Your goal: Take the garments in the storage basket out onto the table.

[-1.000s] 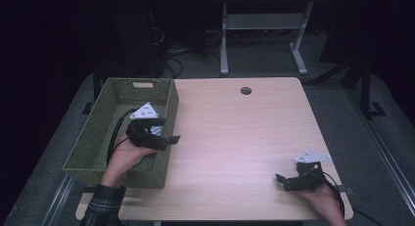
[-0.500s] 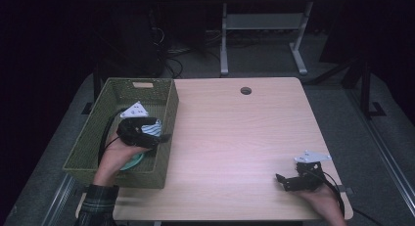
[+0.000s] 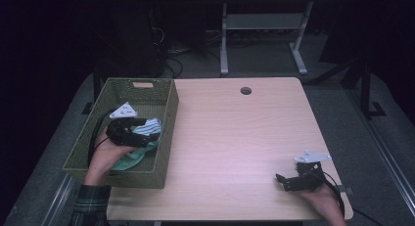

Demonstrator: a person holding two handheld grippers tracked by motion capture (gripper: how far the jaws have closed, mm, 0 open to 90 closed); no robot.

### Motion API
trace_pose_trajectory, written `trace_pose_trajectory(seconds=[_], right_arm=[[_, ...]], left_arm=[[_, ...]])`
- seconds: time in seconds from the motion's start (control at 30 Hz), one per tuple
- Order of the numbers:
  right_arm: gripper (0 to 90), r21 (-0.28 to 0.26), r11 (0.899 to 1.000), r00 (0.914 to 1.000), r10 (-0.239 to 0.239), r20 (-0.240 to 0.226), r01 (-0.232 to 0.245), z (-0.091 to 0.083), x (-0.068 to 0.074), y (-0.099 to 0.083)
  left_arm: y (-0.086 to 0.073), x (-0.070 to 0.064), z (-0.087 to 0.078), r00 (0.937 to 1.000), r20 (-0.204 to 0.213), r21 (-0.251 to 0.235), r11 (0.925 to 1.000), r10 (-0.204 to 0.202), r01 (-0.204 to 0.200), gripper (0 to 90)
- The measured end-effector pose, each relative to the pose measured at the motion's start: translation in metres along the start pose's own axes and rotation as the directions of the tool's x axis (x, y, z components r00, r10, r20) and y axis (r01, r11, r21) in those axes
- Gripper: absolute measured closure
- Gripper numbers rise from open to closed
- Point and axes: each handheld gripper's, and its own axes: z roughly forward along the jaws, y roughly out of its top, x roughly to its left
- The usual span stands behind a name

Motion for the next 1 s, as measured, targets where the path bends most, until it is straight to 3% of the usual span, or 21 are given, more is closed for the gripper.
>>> trace_pose_trajectory(seconds=[0.43,0.67,1.0], right_arm=[[0.0,-0.001,1.0,1.0,0.004,0.005,-0.004,0.0,0.0,0.0],[0.0,-0.001,1.0,0.9999,0.006,0.008,-0.006,0.0,0.0,0.0],[0.0,-0.002,1.0,0.9999,0.012,0.012,-0.012,0.0,-0.001,0.0]], left_arm=[[-0.016,0.02,-0.005,0.998,-0.063,0.054,0.9985,-0.006,0.009,19.2],[-0.024,0.028,-0.003,0.9978,-0.065,0.093,0.9956,-0.006,0.012,18.8],[-0.037,0.036,0.007,0.9963,-0.081,0.17,0.9846,-0.026,0.04,18.3]])
